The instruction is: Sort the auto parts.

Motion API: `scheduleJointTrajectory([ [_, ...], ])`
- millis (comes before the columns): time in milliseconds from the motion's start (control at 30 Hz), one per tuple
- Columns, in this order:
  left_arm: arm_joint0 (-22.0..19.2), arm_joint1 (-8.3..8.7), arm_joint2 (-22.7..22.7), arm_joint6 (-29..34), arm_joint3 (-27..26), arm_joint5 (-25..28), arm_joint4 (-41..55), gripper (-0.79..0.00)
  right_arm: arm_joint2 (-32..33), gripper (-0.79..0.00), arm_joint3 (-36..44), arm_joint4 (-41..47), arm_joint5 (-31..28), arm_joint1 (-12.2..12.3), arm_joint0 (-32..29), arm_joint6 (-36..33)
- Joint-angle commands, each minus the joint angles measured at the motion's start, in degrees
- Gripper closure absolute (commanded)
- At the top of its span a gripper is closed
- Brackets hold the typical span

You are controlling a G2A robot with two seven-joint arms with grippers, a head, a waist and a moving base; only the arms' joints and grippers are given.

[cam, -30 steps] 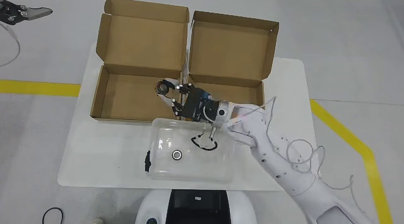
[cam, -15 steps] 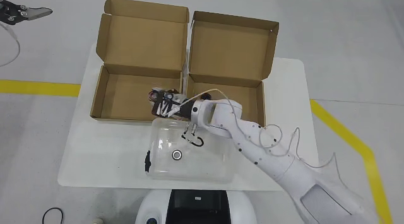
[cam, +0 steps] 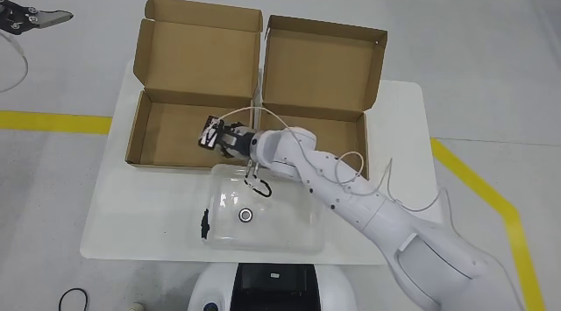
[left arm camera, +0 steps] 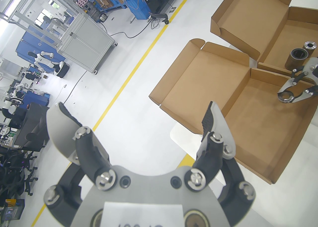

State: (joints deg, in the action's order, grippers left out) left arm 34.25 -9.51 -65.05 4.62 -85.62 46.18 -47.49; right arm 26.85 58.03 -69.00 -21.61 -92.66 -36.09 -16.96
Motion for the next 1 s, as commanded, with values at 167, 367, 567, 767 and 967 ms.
scheduleJointTrajectory([
  [167, 0.0, 0.00, 0.0, 0.0, 0.0, 0.0, 0.0, -0.785, -2.1, 0.000, -8.0, 3.5, -1.4, -4.0, 3.3, -4.0],
  [367, 0.0, 0.00, 0.0, 0.0, 0.0, 0.0, 0.0, -0.785, -3.9, 0.000, -14.0, 4.3, -2.3, -7.4, 5.7, -6.1],
  [567, 0.0, 0.00, 0.0, 0.0, 0.0, 0.0, 0.0, -0.785, -4.8, -0.222, -19.3, 4.4, -2.1, -10.2, 7.0, -5.6],
  [767, 0.0, 0.00, 0.0, 0.0, 0.0, 0.0, 0.0, -0.785, -4.9, -0.363, -23.3, 4.0, -1.6, -12.1, 7.9, -3.7],
  [967, 0.0, 0.00, 0.0, 0.0, 0.0, 0.0, 0.0, -0.785, -3.9, -0.363, -23.9, 3.5, -2.7, -12.8, 8.5, 1.0],
])
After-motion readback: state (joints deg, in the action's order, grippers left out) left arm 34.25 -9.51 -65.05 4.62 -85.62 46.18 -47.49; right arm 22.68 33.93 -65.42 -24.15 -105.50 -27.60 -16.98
